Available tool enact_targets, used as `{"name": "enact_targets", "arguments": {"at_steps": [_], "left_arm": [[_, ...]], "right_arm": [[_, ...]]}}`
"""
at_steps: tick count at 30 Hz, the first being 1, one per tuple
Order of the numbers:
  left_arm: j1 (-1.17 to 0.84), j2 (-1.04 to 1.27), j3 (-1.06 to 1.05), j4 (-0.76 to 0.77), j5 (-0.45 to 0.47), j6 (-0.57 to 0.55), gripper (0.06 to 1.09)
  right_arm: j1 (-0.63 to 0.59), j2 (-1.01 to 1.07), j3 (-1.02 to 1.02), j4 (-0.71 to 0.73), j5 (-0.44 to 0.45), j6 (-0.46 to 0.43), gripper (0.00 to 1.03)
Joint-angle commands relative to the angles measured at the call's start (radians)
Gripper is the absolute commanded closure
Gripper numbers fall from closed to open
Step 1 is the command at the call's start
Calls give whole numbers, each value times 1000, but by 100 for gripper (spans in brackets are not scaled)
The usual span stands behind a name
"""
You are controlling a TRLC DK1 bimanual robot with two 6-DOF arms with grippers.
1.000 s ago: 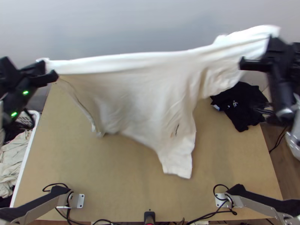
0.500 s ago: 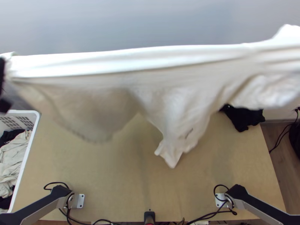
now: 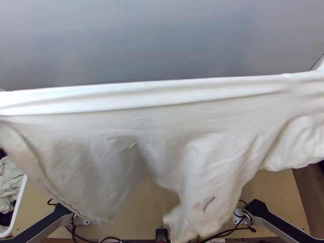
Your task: Fold the t-shirt
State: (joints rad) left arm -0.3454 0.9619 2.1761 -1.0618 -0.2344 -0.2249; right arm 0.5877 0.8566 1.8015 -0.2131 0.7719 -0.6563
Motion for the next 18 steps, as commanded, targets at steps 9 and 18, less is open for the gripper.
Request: {"name": "enact_targets", "arguments": {"at_steps": [9,18], "left_arm": [[79,47,-727,319,150,-91,105],[174,241,-903,611,159,-110,105]], "right_arm": [[87,33,-550,-75,-95,351,100],[-152,357,-640,9,-388,739,100]]}}
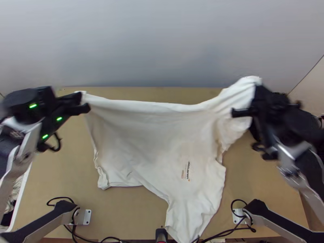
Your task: Fold the t-shirt
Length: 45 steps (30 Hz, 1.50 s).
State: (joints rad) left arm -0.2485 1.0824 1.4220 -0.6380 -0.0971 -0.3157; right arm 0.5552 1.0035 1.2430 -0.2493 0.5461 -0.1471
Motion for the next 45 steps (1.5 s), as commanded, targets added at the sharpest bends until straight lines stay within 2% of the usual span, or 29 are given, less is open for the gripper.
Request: {"name": "enact_targets", "arguments": {"at_steps": [1,6,12,19,34,45], "left_arm": [[92,143,-155,212,22,-23,105],[166,286,-163,360,22,-23,105],[193,471,-120,472,23,-28,105],[193,646,-46,544,42,-46,105],[226,973,258,618,40,-29,105],[230,1041,287,624,50,-10,105]], "right_arm": [[-133,254,-76,67,-176,254,100],[-181,492,41,91,-239,359,100],[-244,764,263,93,-273,388,100],[-305,986,547,18,-287,425,100],[-305,1334,1017,-148,-287,485,100],[-294,1334,980,-192,-285,486,100]]}}
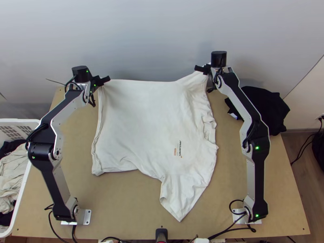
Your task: Fold the t-shirt
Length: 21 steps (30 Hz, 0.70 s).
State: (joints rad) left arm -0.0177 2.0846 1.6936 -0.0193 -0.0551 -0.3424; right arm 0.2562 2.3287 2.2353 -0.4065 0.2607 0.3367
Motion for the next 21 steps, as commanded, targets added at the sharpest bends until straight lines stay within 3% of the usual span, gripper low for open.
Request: {"name": "enact_targets", "arguments": {"at_steps": [1,21], "left_arm": [[-2,37,17,5,8,20,105],[-19,-150,-267,27,6,43,105]], "right_arm": [[5,-2,-37,-35,0,5,100],[41,-200,-437,23,-58,10,100]]}}
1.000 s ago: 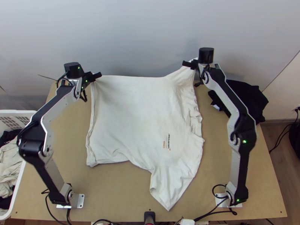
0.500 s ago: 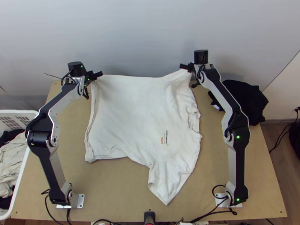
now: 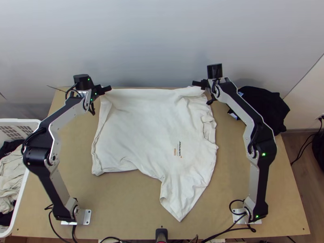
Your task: Fold the t-shirt
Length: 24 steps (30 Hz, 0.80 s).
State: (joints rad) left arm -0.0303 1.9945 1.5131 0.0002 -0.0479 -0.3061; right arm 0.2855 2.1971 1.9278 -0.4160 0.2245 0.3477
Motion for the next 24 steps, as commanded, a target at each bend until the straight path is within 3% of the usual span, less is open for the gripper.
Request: {"name": "enact_targets", "arguments": {"at_steps": [1,24], "left_arm": [[-10,-68,-94,7,-1,7,105],[-42,-241,-252,-11,-30,5,105]], "right_arm": [[12,-79,-150,42,-22,-1,100],[20,-287,-437,92,-24,-7,100]]}}
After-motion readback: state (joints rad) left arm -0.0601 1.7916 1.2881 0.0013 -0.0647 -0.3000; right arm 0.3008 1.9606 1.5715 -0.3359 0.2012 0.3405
